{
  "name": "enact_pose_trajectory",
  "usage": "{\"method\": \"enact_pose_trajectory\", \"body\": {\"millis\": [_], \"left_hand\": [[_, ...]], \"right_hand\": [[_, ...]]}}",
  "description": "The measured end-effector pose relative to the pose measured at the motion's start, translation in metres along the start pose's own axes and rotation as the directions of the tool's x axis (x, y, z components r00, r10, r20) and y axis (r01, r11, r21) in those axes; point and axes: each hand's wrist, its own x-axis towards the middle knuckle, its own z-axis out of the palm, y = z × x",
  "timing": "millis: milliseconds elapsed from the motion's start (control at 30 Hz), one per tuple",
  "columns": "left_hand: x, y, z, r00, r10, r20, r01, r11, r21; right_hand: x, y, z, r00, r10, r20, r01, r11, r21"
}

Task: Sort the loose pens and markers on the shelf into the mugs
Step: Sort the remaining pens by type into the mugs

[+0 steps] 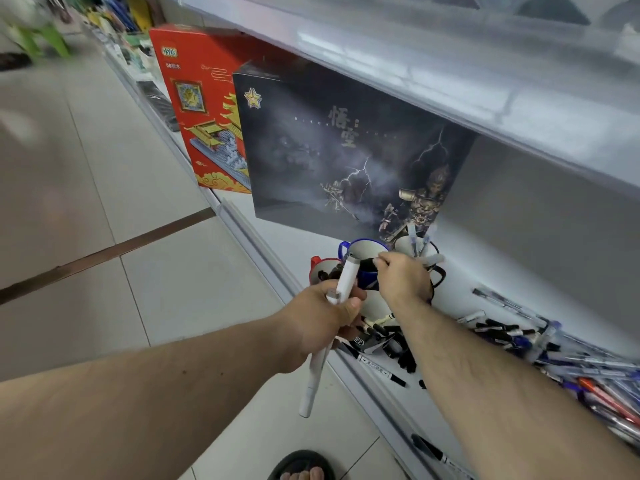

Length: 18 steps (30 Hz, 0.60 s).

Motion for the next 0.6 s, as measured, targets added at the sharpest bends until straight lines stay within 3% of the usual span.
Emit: {"method": "enact_pose_trajectory", "body": {"millis": [100, 167, 333, 467, 533, 600], "left_hand": [[0.000, 0.001, 0.004, 1.000, 0.009, -0.008, -0.009, 1.000, -0.001], [0.000, 0.005, 0.010, 1.000, 0.022, 0.000, -0.022, 1.000, 0.010], [-0.011, 0.021, 0.043, 0.985, 0.117, 0.130, -0.126, 0.990, 0.060], [-0.024, 0.034, 0.081, 0.953, 0.202, 0.225, -0.257, 0.933, 0.251], [-0.033, 0.040, 0.102, 0.924, 0.232, 0.303, -0.335, 0.873, 0.354], [-0.042, 0.045, 0.121, 0.856, 0.269, 0.442, -0.441, 0.825, 0.353]], "right_hand": [[-0.002, -0.002, -0.019, 0.992, -0.122, -0.035, 0.123, 0.992, 0.026], [-0.008, -0.004, -0.044, 0.991, -0.109, -0.081, 0.123, 0.974, 0.192], [-0.064, -0.006, -0.136, 0.990, -0.133, 0.044, 0.086, 0.823, 0.562], [-0.121, 0.009, -0.193, 0.961, -0.208, 0.181, 0.084, 0.846, 0.527], [-0.141, 0.021, -0.210, 0.967, -0.200, 0.159, 0.118, 0.901, 0.418], [-0.157, 0.036, -0.220, 0.975, -0.186, 0.120, 0.144, 0.944, 0.296]]}}
